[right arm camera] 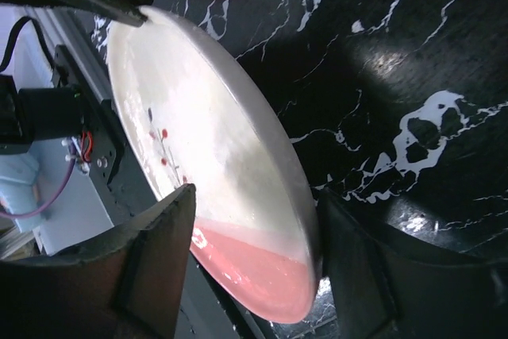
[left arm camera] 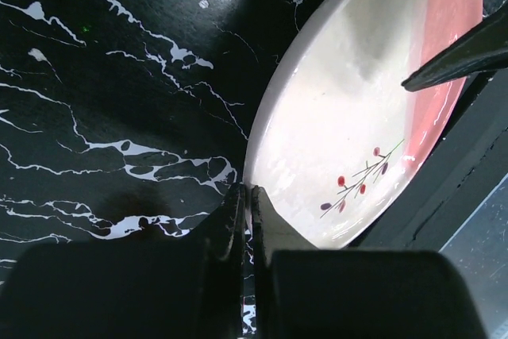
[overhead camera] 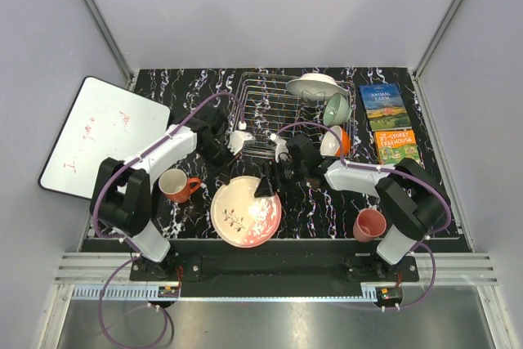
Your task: Load the mixed dishes into the dish rack
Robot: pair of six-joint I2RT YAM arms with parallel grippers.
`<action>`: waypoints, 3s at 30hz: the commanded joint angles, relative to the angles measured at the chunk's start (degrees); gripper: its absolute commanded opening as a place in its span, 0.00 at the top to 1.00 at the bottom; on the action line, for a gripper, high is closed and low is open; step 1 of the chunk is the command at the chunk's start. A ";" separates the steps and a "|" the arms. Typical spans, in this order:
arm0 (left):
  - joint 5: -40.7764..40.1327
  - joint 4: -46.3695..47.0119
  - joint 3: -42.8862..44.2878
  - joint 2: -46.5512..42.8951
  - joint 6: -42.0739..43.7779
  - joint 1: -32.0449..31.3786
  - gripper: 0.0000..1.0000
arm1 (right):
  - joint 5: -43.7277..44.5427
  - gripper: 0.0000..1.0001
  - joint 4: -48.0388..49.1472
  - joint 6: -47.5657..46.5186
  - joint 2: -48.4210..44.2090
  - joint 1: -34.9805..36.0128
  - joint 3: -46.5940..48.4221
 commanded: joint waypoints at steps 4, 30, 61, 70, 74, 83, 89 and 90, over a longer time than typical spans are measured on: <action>4.29 1.57 2.24 -2.16 -0.50 -1.50 1.00 | -11.06 0.36 1.71 -1.08 -1.03 -0.01 0.62; -3.88 0.43 8.64 -1.28 -3.31 -0.80 0.70 | -11.70 1.00 2.23 -0.82 -4.26 -0.01 -1.31; -10.04 1.92 42.76 23.60 -21.78 10.72 0.01 | 42.97 1.00 -31.69 -52.75 -22.82 -0.01 43.86; -13.10 5.87 30.37 19.38 -17.91 9.49 0.01 | 47.73 1.00 -30.64 -61.10 -22.29 -3.95 40.53; -13.91 7.28 26.68 17.19 -17.47 9.14 0.01 | 47.37 1.00 -28.79 -65.41 -22.12 -5.46 37.71; -15.22 7.55 19.92 12.18 -15.27 8.70 0.01 | 45.10 1.00 -27.03 -77.54 -19.22 -5.81 34.64; -17.33 7.46 15.34 8.84 -12.72 8.70 0.01 | 42.98 1.00 -23.96 -85.89 -20.27 -5.72 30.24; -17.68 7.55 14.99 8.66 -12.46 8.61 0.01 | 43.07 1.00 -23.96 -86.25 -20.18 -5.72 30.50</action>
